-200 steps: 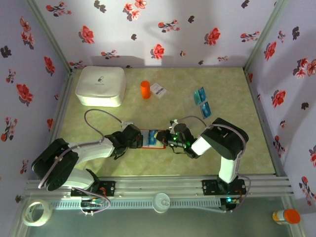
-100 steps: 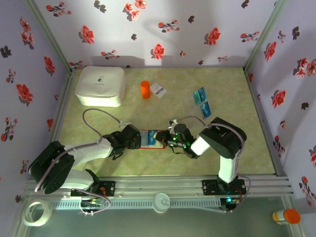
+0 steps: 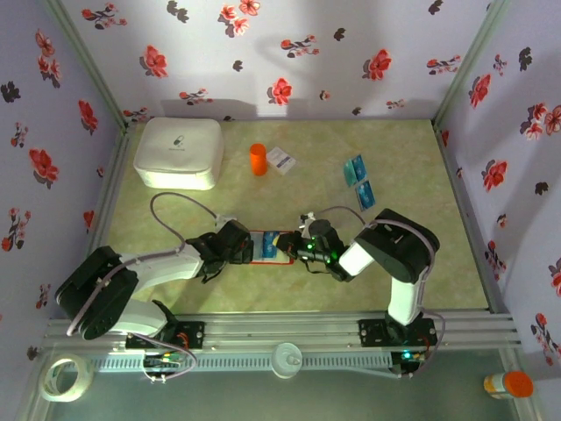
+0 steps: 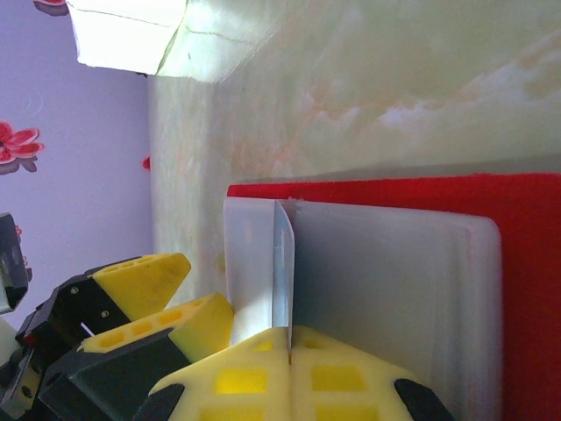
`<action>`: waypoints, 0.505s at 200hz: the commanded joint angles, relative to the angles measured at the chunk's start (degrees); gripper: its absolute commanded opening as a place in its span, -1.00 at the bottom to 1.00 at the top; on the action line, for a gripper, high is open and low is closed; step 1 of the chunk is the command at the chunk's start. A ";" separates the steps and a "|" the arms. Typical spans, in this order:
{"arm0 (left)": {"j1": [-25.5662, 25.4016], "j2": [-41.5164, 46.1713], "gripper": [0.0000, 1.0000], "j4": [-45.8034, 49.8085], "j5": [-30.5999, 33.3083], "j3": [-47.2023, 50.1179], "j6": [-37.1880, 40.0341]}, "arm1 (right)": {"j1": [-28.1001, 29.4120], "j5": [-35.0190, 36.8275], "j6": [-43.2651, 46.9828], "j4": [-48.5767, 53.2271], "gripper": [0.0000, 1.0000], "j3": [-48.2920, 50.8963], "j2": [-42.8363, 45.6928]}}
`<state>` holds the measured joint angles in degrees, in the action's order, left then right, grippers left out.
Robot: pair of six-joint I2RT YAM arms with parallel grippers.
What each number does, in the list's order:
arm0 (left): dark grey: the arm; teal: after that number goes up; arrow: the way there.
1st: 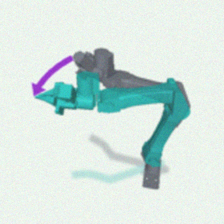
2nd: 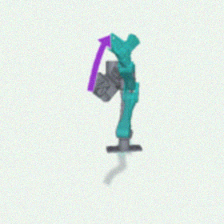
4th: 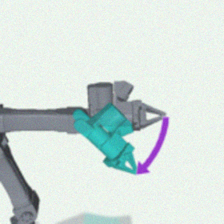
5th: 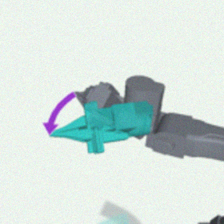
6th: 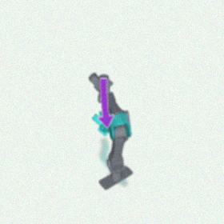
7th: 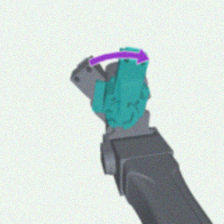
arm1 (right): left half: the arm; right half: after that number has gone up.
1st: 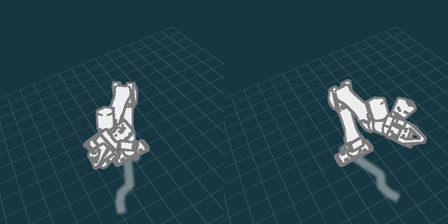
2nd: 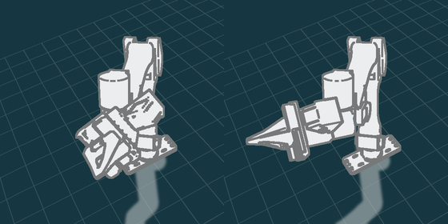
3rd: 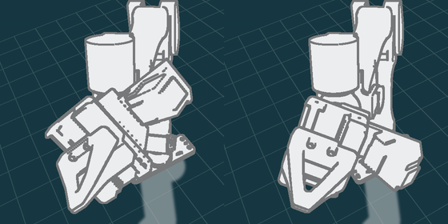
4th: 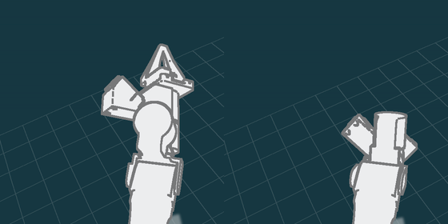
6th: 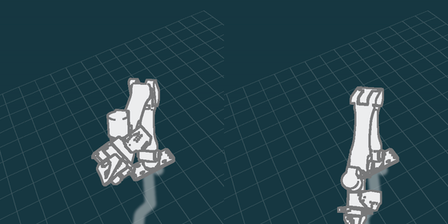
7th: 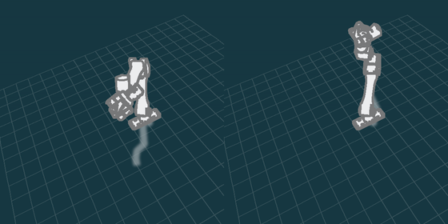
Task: Put the credit cards into the card holder
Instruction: Insert the credit card into the card slot.
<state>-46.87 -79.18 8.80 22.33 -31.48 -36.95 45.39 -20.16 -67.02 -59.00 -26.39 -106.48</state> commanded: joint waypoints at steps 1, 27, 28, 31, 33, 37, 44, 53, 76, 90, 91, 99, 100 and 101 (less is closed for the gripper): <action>-0.08 -1.41 1.00 1.98 1.13 -0.86 -0.43 | 0.70 0.15 1.48 9.10 -1.00 0.13 1.03; -0.06 -1.75 1.00 2.67 1.59 -0.83 -0.91 | 0.75 -0.05 2.36 12.58 -1.00 -0.60 2.24; -0.06 -1.81 1.00 2.69 1.58 -0.80 -0.88 | 0.75 -0.05 2.39 12.68 -1.00 -0.64 2.33; -0.06 -1.85 0.99 2.71 1.58 -0.77 -0.95 | 0.69 -0.04 2.50 13.09 -1.00 -0.68 2.47; -0.06 -1.86 0.99 2.72 1.60 -0.73 -0.98 | 0.70 -0.11 2.51 13.31 -1.00 -0.72 2.45; -0.06 -1.86 1.00 2.72 1.66 -0.69 -1.00 | 0.75 -0.20 2.66 13.82 -1.00 -0.84 2.51; -0.06 -1.83 0.99 2.72 1.67 -0.68 -1.08 | 0.73 -0.35 2.76 14.52 -1.00 -1.06 2.66; -0.06 -1.86 1.00 2.64 1.67 -0.45 -1.03 | 0.76 -0.64 2.87 15.10 -1.00 -1.33 2.50; -0.08 -1.94 1.00 2.45 1.71 -0.29 -1.17 | 0.69 -1.81 2.94 15.80 -1.00 -2.21 1.59; -0.06 -1.95 0.99 2.38 1.74 -0.26 -1.11 | 0.72 -2.26 2.63 15.65 -1.00 -2.62 0.93; -0.10 -1.99 0.99 2.37 1.70 -0.25 -1.15 | 0.74 -2.34 2.62 15.66 -1.00 -2.61 0.84; -0.11 -1.97 1.00 2.39 1.67 -0.20 -1.16 | 0.72 -2.49 2.53 15.59 -1.00 -2.78 0.52; -0.13 -2.00 1.00 2.38 1.67 -0.18 -1.18 | 0.74 -2.46 2.52 15.59 -1.00 -2.78 0.50; -0.10 -2.02 1.00 2.37 1.67 -0.21 -1.19 | 0.75 -2.44 2.52 15.59 -1.00 -2.78 0.49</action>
<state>-46.87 -79.68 8.82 22.50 -31.79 -37.41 45.41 -21.26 -65.98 -49.74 -28.95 -103.94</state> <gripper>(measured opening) 0.998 0.057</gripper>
